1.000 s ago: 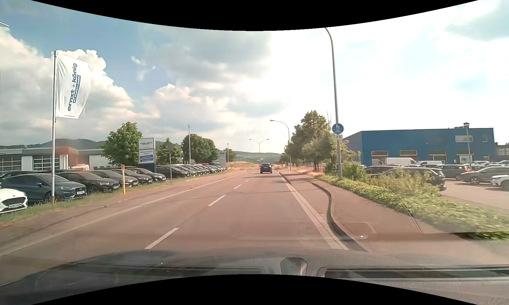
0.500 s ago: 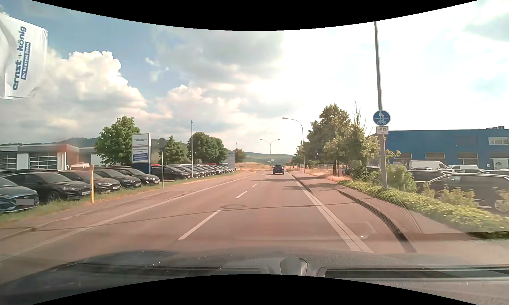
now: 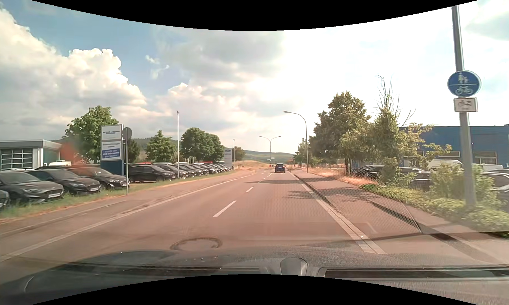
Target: Follow the waypoints while adhering to traffic rules and regulations
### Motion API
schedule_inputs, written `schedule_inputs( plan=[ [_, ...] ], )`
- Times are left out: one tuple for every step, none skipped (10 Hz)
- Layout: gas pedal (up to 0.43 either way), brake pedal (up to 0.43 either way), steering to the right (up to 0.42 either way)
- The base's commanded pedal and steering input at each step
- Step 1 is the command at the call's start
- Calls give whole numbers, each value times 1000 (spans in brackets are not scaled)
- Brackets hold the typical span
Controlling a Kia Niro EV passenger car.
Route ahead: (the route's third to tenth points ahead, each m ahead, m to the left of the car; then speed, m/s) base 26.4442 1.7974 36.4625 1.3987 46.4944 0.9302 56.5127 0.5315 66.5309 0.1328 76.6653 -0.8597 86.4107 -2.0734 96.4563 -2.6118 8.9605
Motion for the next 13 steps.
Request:
schedule_inputs(
  plan=[
    [350,0,10],
    [350,0,12],
    [350,0,11],
    [350,0,11],
    [350,0,11],
    [350,0,11],
    [350,0,8],
    [350,0,7],
    [350,0,6],
    [350,0,6],
    [350,0,6],
    [287,0,6],
    [240,0,6]
  ],
)
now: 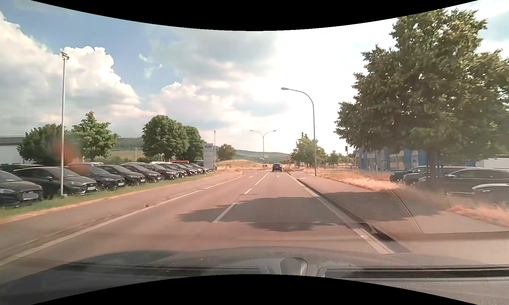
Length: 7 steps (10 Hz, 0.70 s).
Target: Follow the waypoints while adhering to traffic rules and regulations
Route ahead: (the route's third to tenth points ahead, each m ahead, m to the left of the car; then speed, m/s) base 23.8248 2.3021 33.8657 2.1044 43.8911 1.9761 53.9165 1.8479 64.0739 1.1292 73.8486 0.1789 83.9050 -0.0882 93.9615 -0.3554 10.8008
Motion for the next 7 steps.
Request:
schedule_inputs(
  plan=[
    [240,0,6],
    [240,0,6],
    [240,0,6],
    [189,0,6],
    [177,0,5],
    [177,0,5],
    [177,0,4]
  ],
)
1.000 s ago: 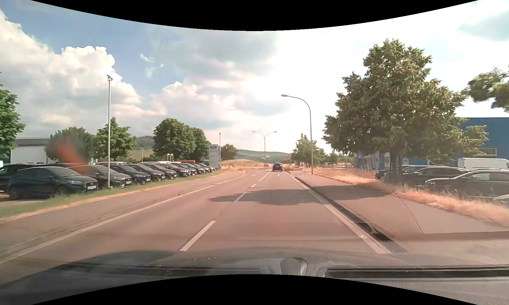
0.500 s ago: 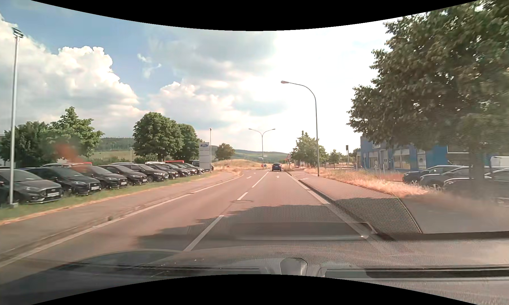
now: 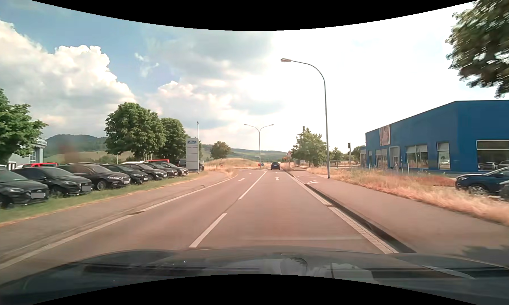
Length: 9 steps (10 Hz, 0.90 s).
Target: Follow the waypoints while adhering to traffic rules and regulations
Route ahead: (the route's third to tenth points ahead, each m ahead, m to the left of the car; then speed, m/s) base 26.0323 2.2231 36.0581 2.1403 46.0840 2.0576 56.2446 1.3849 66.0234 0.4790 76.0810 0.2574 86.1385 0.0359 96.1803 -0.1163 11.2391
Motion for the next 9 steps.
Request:
schedule_inputs(
  plan=[
    [177,0,4],
    [189,0,4],
    [189,0,4],
    [197,0,3],
    [197,0,3],
    [197,0,2],
    [197,0,2],
    [189,0,2],
    [169,0,2]
  ],
)
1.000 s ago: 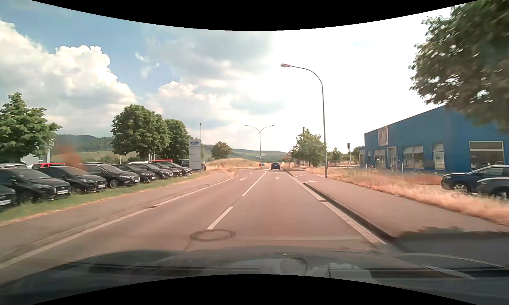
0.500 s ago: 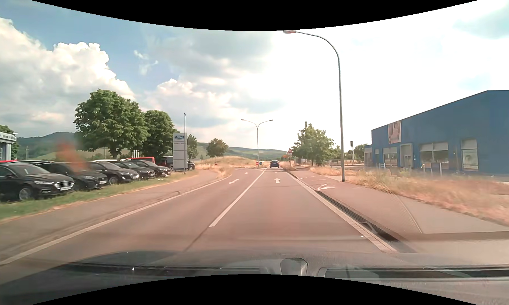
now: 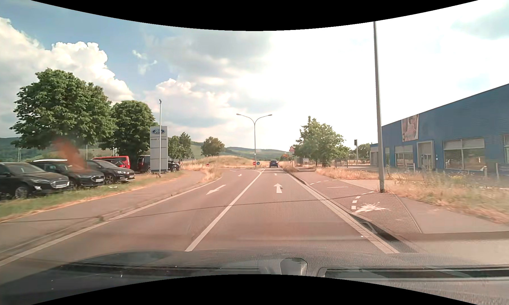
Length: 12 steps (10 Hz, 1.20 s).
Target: Follow the waypoints while adhering to traffic rules and regulations
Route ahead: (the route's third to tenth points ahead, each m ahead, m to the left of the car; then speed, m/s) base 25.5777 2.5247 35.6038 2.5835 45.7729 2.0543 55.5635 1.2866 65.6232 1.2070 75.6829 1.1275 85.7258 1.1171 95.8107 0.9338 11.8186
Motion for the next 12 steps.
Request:
schedule_inputs(
  plan=[
    [138,0,1],
    [130,0,1],
    [118,0,1],
    [110,0,2],
    [110,0,1],
    [98,0,1],
    [87,0,1],
    [87,0,1],
    [87,0,1],
    [79,0,1],
    [67,0,1],
    [59,0,1]
  ],
)
